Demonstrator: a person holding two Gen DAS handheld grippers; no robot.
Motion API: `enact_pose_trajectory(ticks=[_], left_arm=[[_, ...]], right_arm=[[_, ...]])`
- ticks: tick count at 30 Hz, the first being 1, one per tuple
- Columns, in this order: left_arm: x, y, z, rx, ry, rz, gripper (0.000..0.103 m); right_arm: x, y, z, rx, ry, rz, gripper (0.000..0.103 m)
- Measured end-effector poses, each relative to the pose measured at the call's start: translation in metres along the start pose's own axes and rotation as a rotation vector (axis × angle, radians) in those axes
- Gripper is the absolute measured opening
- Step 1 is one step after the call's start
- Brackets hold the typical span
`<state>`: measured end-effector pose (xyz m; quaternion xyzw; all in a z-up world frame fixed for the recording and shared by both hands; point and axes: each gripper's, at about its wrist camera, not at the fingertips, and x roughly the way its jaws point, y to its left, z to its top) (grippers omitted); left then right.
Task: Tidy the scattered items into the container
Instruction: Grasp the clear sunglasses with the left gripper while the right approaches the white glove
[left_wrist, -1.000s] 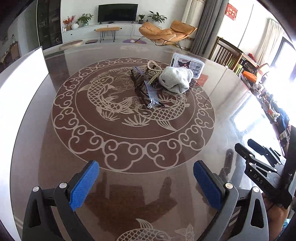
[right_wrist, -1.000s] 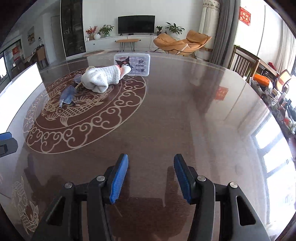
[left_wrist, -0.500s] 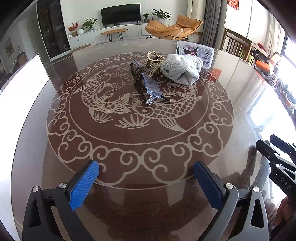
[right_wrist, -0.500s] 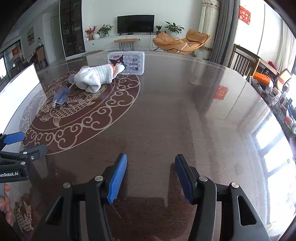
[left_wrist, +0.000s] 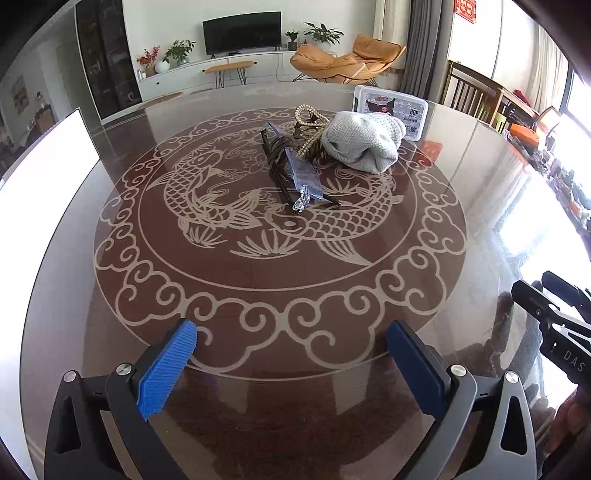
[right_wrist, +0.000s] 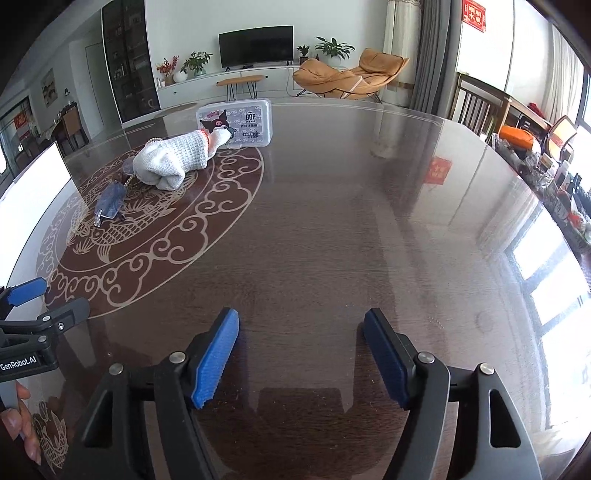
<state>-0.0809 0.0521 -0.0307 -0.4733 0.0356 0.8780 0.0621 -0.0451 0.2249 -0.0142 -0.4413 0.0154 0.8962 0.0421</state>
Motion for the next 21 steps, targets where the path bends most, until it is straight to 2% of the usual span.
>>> enact_pose_trajectory(ticks=[7,10,16,21], left_arm=[[0.005,0.001,0.011,0.039,0.031,-0.029,0.103],[0.021,0.000,0.037,0.057,0.065,-0.037,0.103],[0.056,0.004,0.094,0.023,0.112,-0.014,0.103],[0.077,0.001,0.129,0.037,0.155,-0.021,0.103]], right_arm=[[0.000,0.000,0.000,0.000,0.000,0.000,0.072],[0.000,0.000,0.000,0.000,0.000,0.000,0.072],[0.000,0.000,0.000,0.000,0.000,0.000,0.072],[0.000,0.000,0.000,0.000,0.000,0.000,0.072]])
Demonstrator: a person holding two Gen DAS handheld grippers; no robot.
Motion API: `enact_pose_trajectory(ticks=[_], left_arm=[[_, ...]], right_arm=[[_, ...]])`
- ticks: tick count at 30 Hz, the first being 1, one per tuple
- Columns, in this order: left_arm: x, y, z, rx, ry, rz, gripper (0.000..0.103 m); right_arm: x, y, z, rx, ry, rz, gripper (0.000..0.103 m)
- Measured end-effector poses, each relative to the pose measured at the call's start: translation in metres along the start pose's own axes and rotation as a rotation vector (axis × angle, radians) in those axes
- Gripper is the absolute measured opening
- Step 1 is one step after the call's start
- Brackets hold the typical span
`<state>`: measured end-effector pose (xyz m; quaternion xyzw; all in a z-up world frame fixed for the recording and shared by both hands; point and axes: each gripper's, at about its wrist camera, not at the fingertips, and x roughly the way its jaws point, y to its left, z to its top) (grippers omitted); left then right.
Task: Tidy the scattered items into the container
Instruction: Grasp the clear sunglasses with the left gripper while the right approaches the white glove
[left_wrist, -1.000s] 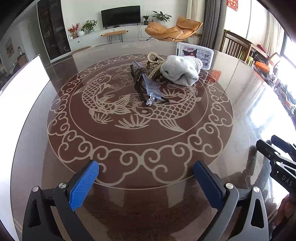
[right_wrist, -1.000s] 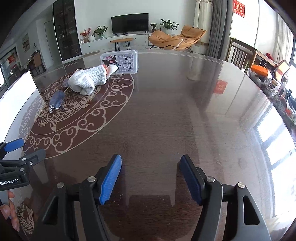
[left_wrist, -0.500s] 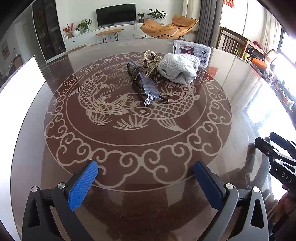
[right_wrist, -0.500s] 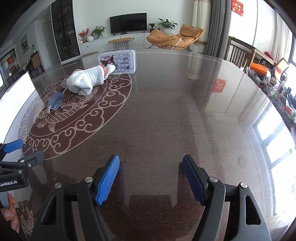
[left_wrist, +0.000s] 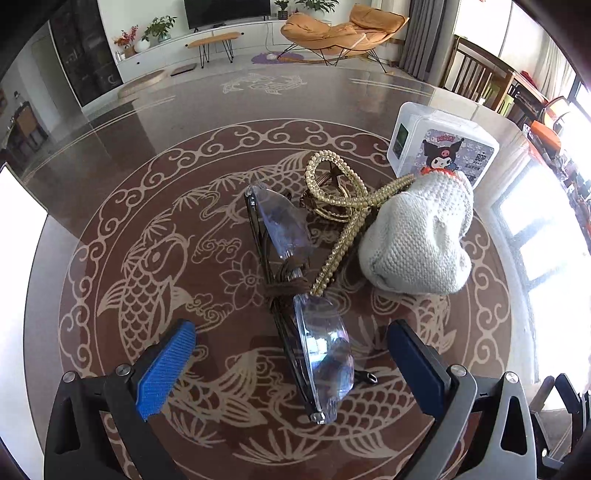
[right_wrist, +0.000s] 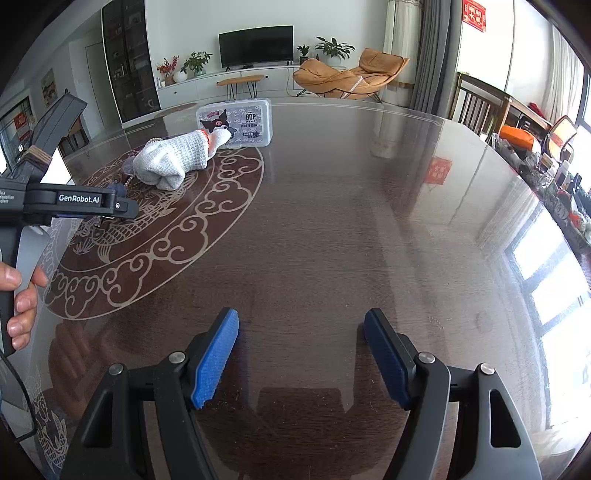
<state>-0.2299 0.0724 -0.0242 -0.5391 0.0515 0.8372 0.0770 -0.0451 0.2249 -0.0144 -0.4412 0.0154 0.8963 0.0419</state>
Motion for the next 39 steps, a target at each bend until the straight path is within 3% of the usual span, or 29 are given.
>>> enact_pose_trajectory(ticks=[4,5,7,8,9,10,11,19,22,23,27,30,32,35,37,39], left_arm=[[0.001,0.016,0.005,-0.046,-0.003,0.019,0.102],[-0.003,0.022,0.001,-0.061,-0.028,0.020,0.097],[-0.011,0.029,-0.006,-0.053,-0.062,0.028,0.069],[-0.015,0.033,-0.010,-0.050,-0.071,0.025,0.061],[-0.019,0.036,-0.016,-0.047,-0.080,0.023,0.043],[-0.023,0.042,-0.020,-0.043,-0.085,0.013,0.034],[-0.026,0.047,-0.028,-0.045,-0.088,-0.007,0.032],[-0.052,0.065,-0.093,-0.008,-0.118,-0.046,0.030],[-0.057,0.067,-0.105,-0.014,-0.135,-0.043,0.030],[-0.058,0.068,-0.108,-0.020,-0.138,-0.043,0.030],[-0.059,0.072,-0.119,-0.050,-0.150,-0.055,0.030],[-0.057,0.074,-0.115,-0.052,-0.155,-0.058,0.030],[-0.057,0.074,-0.115,-0.049,-0.160,-0.064,0.030],[-0.059,0.074,-0.116,-0.045,-0.163,-0.069,0.030],[-0.062,0.074,-0.121,-0.042,-0.164,-0.072,0.030],[-0.062,0.075,-0.121,-0.044,-0.170,-0.076,0.031]], right_arm=[[0.000,0.000,0.000,0.000,0.000,0.000,0.072],[0.000,0.000,0.000,0.000,0.000,0.000,0.072],[0.000,0.000,0.000,0.000,0.000,0.000,0.072],[0.000,0.000,0.000,0.000,0.000,0.000,0.072],[0.000,0.000,0.000,0.000,0.000,0.000,0.072],[0.000,0.000,0.000,0.000,0.000,0.000,0.072],[0.000,0.000,0.000,0.000,0.000,0.001,0.072],[0.006,0.002,0.008,0.021,0.006,0.022,0.074],[0.024,0.011,0.050,0.122,0.036,0.317,0.073],[0.028,0.017,0.068,0.160,0.016,0.358,0.073],[0.037,0.059,0.146,0.116,-0.158,0.360,0.073],[0.069,0.099,0.170,-0.023,-0.052,0.335,0.073],[0.084,0.115,0.158,-0.111,0.039,0.326,0.071],[0.081,0.113,0.113,-0.241,0.141,0.358,0.070],[0.060,0.100,0.076,-0.333,0.140,0.341,0.069],[0.041,0.078,0.051,-0.330,0.151,0.333,0.069]])
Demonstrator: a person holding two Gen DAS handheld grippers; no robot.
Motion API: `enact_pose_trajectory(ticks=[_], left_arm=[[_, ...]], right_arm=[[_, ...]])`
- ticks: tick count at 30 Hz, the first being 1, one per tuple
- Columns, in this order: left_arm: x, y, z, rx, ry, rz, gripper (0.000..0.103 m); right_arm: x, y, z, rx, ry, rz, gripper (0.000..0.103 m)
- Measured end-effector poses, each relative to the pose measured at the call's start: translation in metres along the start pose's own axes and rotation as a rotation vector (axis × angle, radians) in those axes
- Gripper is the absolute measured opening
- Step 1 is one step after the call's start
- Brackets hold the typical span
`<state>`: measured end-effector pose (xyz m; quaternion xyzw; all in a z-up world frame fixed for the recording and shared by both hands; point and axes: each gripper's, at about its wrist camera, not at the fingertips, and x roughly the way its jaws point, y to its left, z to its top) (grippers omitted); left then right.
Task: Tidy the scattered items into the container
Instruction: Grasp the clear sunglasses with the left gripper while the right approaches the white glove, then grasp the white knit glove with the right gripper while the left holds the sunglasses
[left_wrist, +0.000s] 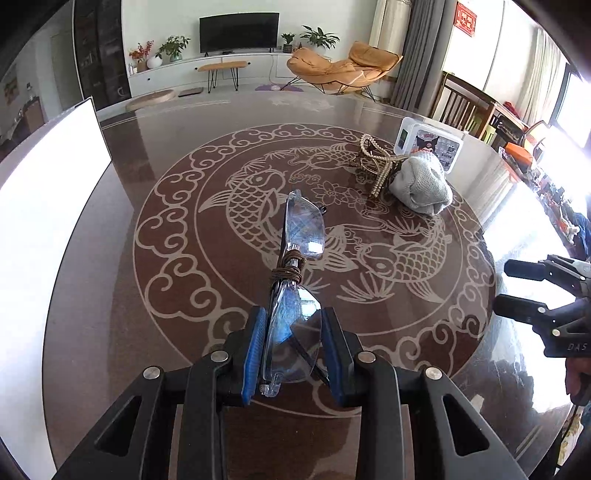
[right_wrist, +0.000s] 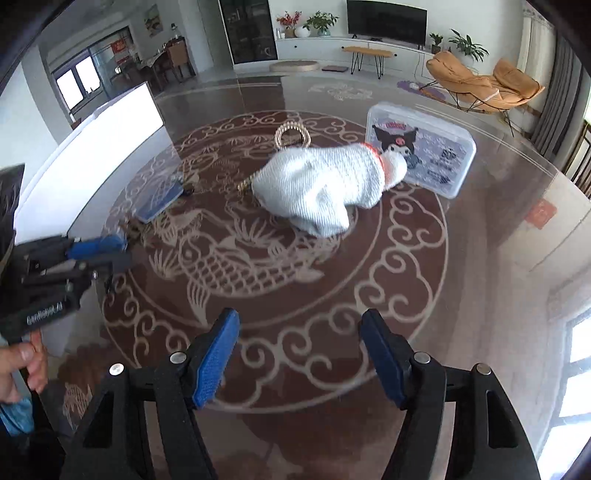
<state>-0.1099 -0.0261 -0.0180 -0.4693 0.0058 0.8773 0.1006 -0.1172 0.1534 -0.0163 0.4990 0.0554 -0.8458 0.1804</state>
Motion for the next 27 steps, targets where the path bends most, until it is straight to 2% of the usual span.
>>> enact_pose_trajectory(ticks=[2,4,6,9,11,14,17,20,21,23,25,27], left_arm=[[0.000,0.000,-0.001,-0.009,-0.017,-0.004,0.032],[0.001,0.000,0.000,-0.027,-0.026,-0.004,0.035],[0.001,-0.002,0.000,-0.036,-0.026,0.003,0.036],[0.000,-0.003,-0.003,-0.035,-0.043,0.011,0.036],[-0.001,-0.004,-0.005,-0.027,-0.056,0.014,0.037],[-0.001,-0.003,-0.005,-0.023,-0.058,0.011,0.037],[-0.004,0.003,-0.008,-0.031,-0.065,-0.016,0.037],[-0.005,0.011,-0.008,-0.066,-0.073,-0.061,0.038],[-0.006,0.013,-0.008,-0.072,-0.075,-0.075,0.042],[-0.005,0.011,-0.007,-0.060,-0.073,-0.091,0.053],[-0.003,0.008,-0.004,-0.041,-0.058,-0.072,0.071],[-0.001,0.008,-0.002,-0.031,-0.047,-0.063,0.072]], right_arm=[[-0.019,-0.015,-0.014,0.096,-0.047,0.042,0.071],[-0.033,-0.029,-0.004,0.203,-0.117,0.068,0.071],[-0.036,-0.028,0.022,0.234,-0.183,0.067,0.071],[-0.027,-0.010,0.082,0.196,-0.236,0.047,0.071],[-0.014,0.007,0.111,0.135,-0.237,0.005,0.071],[0.027,0.022,0.131,0.105,-0.152,-0.070,0.070],[0.037,0.000,0.112,0.176,-0.104,-0.148,0.070],[0.018,-0.037,0.064,0.243,-0.066,-0.162,0.070],[0.007,-0.046,0.048,0.242,-0.073,-0.165,0.070],[-0.017,-0.062,0.020,0.258,-0.101,-0.107,0.071],[-0.032,-0.072,0.003,0.279,-0.108,-0.062,0.071],[-0.038,-0.072,-0.003,0.248,-0.107,-0.061,0.071]])
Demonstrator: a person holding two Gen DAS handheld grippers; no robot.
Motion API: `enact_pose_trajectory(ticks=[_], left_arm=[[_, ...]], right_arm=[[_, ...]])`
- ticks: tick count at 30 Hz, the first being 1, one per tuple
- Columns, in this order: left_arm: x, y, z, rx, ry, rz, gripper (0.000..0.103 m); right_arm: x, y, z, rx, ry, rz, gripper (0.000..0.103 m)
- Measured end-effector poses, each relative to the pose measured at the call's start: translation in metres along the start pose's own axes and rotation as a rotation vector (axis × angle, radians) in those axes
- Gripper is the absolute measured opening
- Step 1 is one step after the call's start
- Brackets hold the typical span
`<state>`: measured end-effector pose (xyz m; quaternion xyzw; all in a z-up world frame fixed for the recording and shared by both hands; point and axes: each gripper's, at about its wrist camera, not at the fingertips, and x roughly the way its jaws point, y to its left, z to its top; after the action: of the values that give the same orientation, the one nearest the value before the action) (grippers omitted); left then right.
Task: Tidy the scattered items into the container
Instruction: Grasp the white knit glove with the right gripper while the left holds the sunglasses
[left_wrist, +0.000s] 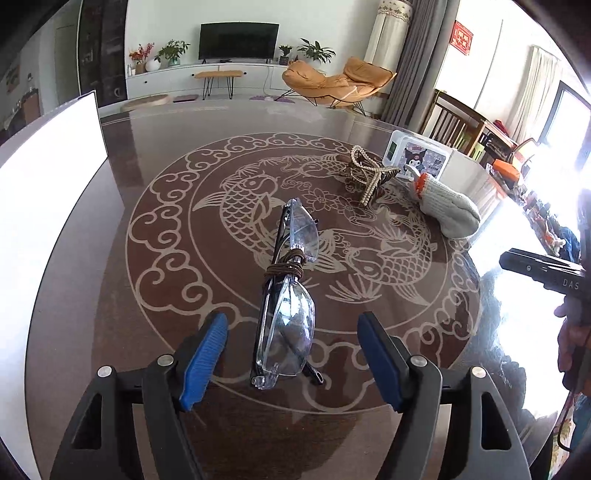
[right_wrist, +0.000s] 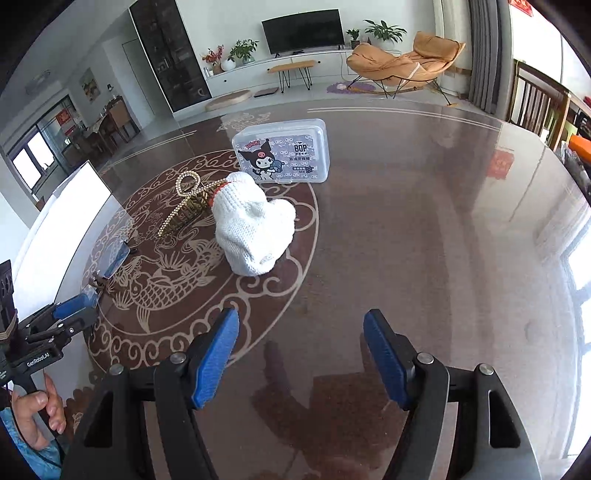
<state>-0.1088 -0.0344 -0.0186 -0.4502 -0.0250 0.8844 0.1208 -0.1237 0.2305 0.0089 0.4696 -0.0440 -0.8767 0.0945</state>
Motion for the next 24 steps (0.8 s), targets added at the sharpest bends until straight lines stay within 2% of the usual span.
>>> enact_pose_trajectory(ticks=[3,5,7,11,14,17,18,19,20,21,22,24], left_arm=[[0.003,0.004,0.010,-0.015,0.023,-0.009,0.072],[0.009,0.001,0.017,-0.010,0.035,-0.014,0.072],[0.016,-0.004,0.024,0.026,0.051,0.015,0.074],[0.025,-0.014,0.030,0.083,0.077,0.072,0.076],[0.028,-0.020,0.029,0.105,0.078,0.069,0.088],[0.032,-0.027,0.027,0.146,0.090,0.104,0.098],[0.034,-0.027,0.027,0.136,0.099,0.110,0.103],[0.034,-0.024,0.028,0.116,0.100,0.101,0.103],[0.034,-0.023,0.029,0.114,0.104,0.106,0.103],[0.034,-0.023,0.028,0.118,0.105,0.108,0.103],[0.034,-0.023,0.028,0.115,0.105,0.109,0.103],[0.034,-0.025,0.027,0.115,0.095,0.111,0.103]], right_arm=[[0.006,0.009,0.002,-0.116,0.006,-0.024,0.071],[0.019,0.013,0.005,-0.170,0.020,0.001,0.071],[0.029,0.020,0.013,-0.223,0.025,0.022,0.071],[0.047,0.030,0.038,-0.309,-0.006,0.004,0.071],[0.063,0.031,0.059,-0.318,0.021,0.034,0.071],[0.074,0.039,0.069,-0.346,0.015,0.070,0.071],[0.077,0.042,0.070,-0.359,0.008,0.070,0.071],[0.080,0.045,0.071,-0.365,0.013,0.065,0.070],[0.083,0.047,0.071,-0.364,0.022,0.050,0.069],[0.086,0.049,0.071,-0.361,0.028,0.042,0.063],[0.087,0.050,0.069,-0.359,0.030,0.037,0.042],[0.084,0.051,0.065,-0.344,0.020,0.021,0.038]])
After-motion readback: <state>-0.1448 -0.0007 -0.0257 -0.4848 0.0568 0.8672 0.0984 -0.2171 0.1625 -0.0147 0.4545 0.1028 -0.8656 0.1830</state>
